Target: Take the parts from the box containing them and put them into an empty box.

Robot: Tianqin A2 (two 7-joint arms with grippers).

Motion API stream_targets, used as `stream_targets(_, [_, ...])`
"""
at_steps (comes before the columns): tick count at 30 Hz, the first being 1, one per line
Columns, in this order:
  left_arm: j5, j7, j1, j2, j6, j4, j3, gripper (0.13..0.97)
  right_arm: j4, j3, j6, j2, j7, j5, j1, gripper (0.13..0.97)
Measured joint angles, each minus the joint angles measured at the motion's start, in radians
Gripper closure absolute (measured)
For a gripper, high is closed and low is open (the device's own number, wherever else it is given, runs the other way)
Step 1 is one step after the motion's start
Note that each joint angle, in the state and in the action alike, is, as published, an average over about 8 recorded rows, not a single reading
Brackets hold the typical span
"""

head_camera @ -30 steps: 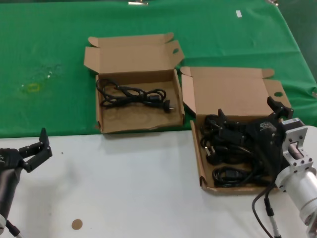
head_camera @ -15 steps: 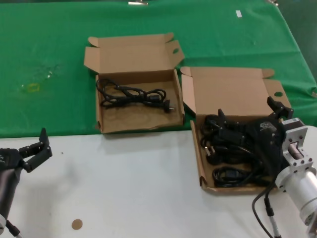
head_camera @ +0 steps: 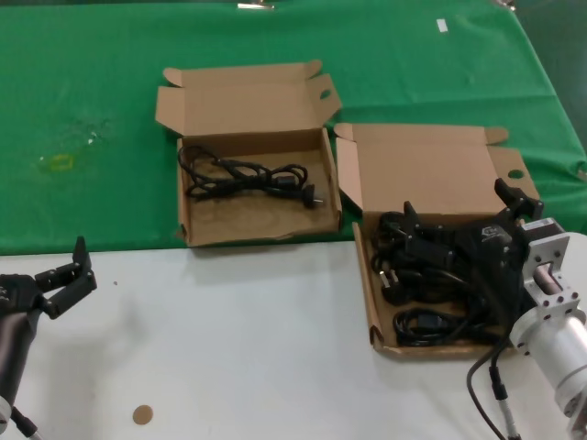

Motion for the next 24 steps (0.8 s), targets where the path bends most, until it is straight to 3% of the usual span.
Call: stream_targets(24, [0.000, 0.000, 0.000, 0.000, 0.000, 0.000, 0.000, 0.132, 0.000, 0.000, 0.000, 0.000, 0.000, 0.000, 0.000, 0.129])
